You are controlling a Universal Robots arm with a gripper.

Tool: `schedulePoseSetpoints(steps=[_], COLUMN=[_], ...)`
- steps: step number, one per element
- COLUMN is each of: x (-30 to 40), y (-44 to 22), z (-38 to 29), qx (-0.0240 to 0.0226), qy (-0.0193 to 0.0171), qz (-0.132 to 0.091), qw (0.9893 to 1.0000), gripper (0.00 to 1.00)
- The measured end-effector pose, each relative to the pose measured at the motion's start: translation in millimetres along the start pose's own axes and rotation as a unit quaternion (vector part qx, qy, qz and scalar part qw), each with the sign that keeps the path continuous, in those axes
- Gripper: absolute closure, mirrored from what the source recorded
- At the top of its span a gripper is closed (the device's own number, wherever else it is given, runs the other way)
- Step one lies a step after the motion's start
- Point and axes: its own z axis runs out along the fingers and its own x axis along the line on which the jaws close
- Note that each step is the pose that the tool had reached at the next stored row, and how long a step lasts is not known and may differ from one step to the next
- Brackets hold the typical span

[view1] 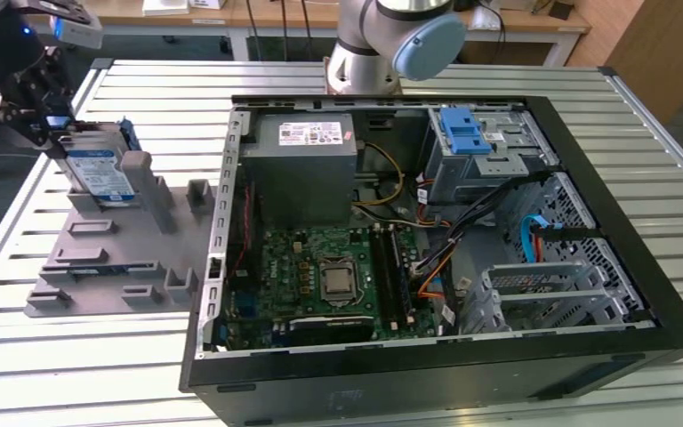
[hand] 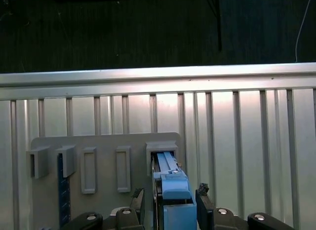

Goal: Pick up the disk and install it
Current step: 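Pick up the disk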

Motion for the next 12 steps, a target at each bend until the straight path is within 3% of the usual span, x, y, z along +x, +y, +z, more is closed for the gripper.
schedulePoseSetpoints(steps=[2, 3, 12], x=[0.0, 0.1, 0.0], y=[0.0, 0.0, 0.0], z=[0.9, 1.3, 1.8], qx=[0.0000, 0.0000, 0.0001], qy=[0.0001, 0.0002, 0.0011], qz=[0.000, 0.000, 0.000], qw=[1.0000, 1.0000, 1.0000], gripper=[0.48, 0.55, 0.55])
